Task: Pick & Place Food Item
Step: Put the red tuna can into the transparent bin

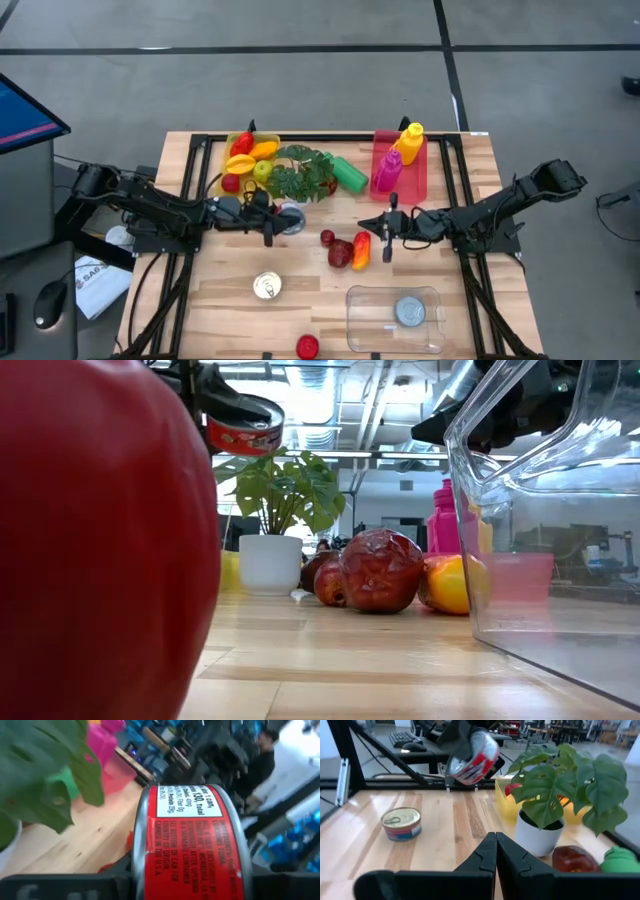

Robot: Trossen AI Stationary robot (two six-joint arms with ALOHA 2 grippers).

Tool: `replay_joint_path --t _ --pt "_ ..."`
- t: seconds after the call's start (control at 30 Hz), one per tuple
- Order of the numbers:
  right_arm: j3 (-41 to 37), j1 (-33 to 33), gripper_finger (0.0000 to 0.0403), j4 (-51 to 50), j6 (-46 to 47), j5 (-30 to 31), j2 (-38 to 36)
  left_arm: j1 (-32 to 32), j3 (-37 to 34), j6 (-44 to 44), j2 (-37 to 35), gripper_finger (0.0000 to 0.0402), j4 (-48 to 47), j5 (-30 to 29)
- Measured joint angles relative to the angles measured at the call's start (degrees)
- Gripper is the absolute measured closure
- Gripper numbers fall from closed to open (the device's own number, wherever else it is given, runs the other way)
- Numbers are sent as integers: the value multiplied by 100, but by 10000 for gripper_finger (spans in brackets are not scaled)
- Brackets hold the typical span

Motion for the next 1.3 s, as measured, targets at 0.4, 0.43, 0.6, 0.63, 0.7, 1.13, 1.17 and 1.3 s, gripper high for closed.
replay_joint_path --t 0.4,0.43,0.6,0.63,0.7,1.13,1.17,1.3 --pt "1 -27 403 28 -98 0 0 57 0 -564 0 288 178 184" --pt "1 -24 403 28 -66 0 0 57 0 -563 0 288 169 182" --pt "1 -37 403 47 484 -1 0 16 0 -561 0 292 166 182" --pt "1 -50 403 47 558 -2 0 13 0 -559 10 291 172 182" --pt "1 -65 403 47 692 -2 0 13 1 -552 53 290 169 182" --pt "1 -53 403 47 975 -4 0 -9 0 -244 843 290 1477 209" --pt "1 -42 403 47 1032 -4 0 -12 0 -242 906 289 1608 222" --pt "1 46 403 45 1164 -6 0 -81 2 -242 1150 290 1850 332"
